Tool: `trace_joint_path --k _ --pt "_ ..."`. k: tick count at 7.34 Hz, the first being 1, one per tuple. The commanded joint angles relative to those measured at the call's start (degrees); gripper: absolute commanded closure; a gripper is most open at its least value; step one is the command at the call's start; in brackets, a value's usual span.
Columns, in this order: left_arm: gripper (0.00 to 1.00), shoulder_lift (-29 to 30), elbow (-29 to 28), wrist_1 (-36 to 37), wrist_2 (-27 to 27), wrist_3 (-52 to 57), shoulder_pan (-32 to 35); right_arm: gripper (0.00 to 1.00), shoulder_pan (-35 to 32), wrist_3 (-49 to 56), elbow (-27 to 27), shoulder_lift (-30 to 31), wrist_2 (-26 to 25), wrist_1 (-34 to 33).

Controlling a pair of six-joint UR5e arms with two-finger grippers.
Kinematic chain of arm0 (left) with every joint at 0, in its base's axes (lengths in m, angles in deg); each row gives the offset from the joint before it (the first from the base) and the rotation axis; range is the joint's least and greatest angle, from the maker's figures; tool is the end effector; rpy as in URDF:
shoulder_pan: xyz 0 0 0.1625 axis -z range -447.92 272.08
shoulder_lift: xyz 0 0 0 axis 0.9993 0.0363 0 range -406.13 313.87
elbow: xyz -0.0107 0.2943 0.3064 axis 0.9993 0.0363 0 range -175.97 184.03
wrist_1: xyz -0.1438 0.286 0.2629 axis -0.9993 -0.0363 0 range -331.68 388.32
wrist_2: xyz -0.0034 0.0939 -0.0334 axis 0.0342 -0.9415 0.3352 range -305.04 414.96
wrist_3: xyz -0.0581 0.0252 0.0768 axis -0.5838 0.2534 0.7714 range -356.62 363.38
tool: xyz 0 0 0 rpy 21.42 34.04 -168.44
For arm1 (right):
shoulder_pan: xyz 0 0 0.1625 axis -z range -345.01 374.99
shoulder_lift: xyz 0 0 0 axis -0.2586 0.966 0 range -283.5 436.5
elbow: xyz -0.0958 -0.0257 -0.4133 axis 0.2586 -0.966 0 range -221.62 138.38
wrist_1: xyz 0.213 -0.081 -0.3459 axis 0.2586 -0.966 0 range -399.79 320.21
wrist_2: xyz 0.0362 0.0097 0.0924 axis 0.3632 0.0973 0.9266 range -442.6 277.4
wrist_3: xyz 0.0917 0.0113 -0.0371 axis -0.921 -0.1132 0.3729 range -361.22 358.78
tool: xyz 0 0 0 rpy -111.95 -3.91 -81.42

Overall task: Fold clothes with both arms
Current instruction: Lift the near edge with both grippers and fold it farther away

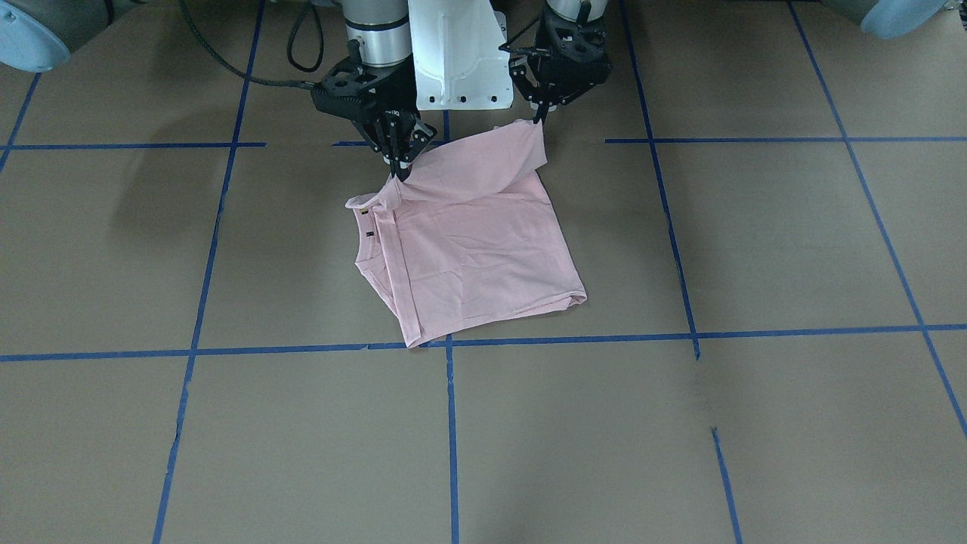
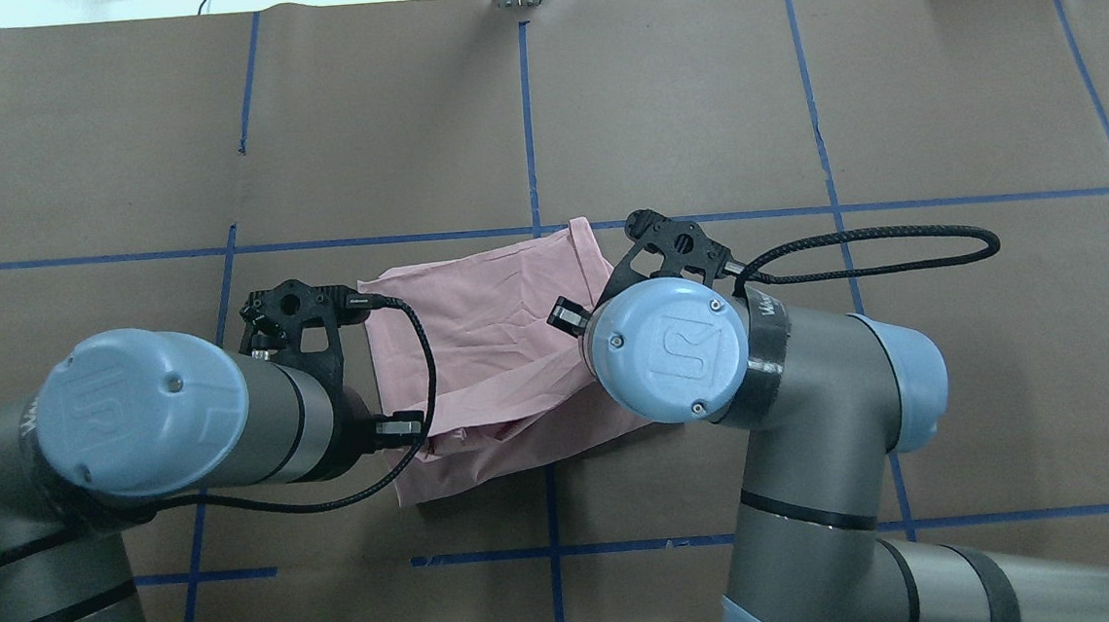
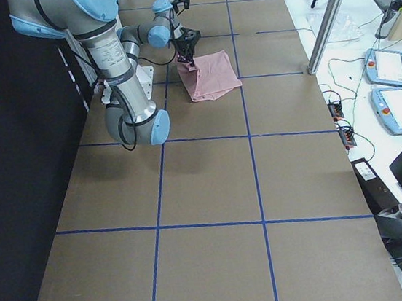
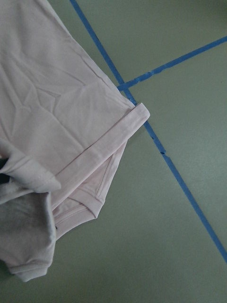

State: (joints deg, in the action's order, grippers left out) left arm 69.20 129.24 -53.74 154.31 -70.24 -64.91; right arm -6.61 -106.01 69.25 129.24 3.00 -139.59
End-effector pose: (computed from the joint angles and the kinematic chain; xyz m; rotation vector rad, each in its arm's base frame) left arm 0.4267 -0.3085 0.1856 0.1658 0.9131 -0.0324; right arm -0.5106 -0.3537 0.1592 0.1243 -0.8524 0.6285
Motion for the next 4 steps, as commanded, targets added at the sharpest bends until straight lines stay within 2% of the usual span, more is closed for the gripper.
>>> trace_joint_path --k 1,2,3,4 --pt "1.0 1.73 -8.1 -4.31 0.23 6.95 6.48 1.0 -3.96 4.23 -12.62 -5.77 0.88 5.98" --pt "1.0 1.82 -13.62 -8.69 0.31 9.52 10.61 0.69 -7.37 8.24 -23.48 -9.9 3.84 12.02" --pt "0.37 3.39 -21.07 -13.17 0.4 13.9 15.35 0.01 -10.8 12.37 -36.04 -15.16 5.61 17.56" --pt "0.0 5.23 -25.93 -15.22 1.62 20.91 19.66 0.0 -14.4 16.76 -41.82 -17.65 7.72 21.01"
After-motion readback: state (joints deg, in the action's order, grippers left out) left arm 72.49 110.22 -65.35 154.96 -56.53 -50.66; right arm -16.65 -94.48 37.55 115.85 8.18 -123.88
